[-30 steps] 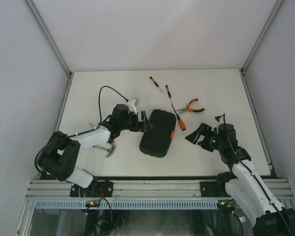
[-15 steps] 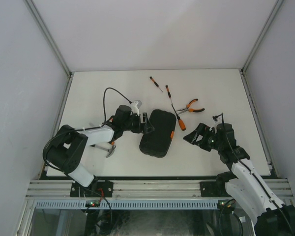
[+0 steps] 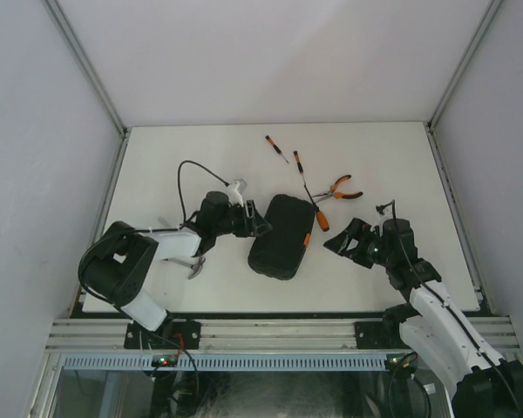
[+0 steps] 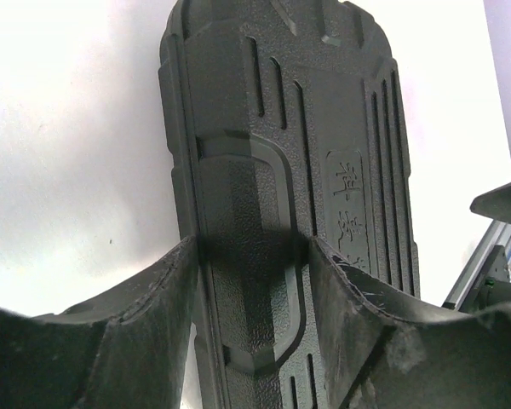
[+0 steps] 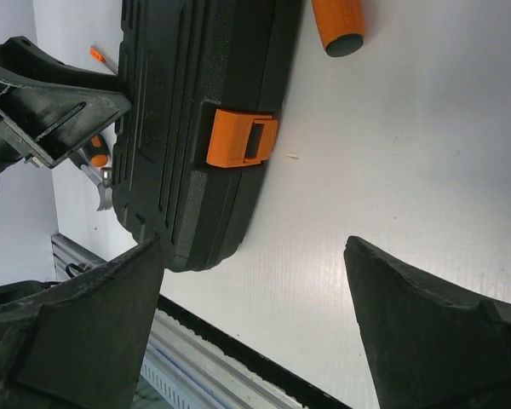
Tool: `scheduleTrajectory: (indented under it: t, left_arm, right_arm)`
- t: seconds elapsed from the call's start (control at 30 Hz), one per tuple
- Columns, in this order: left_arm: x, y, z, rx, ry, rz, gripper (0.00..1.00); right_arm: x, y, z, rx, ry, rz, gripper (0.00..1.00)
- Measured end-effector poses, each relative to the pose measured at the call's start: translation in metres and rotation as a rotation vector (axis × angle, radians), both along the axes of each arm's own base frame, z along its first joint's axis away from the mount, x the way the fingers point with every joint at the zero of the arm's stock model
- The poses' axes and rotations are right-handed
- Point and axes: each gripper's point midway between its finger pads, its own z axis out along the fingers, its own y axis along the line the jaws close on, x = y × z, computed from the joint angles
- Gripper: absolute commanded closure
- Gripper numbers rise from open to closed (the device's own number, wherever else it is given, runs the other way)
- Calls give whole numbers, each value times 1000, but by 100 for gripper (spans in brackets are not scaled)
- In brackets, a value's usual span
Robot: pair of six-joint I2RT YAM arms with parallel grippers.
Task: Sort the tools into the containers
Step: Move the storage box to the center of the board.
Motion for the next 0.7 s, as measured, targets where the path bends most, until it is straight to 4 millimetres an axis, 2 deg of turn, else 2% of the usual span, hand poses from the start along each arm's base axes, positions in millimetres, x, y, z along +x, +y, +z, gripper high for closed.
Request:
scheduleTrajectory:
  t: [0.37, 0.53, 0.7]
  left_arm:
    - [-2, 2, 1, -48, -12, 15, 50]
    - [-7, 5, 1, -78, -9, 34, 51]
    - [-13, 7, -3, -109, 14, 55, 51]
  right_arm:
    - [0, 2, -7, 7, 21, -3, 15]
    - [4, 9, -9, 25, 14, -1, 15]
    - [4, 20, -19, 42, 25, -1, 15]
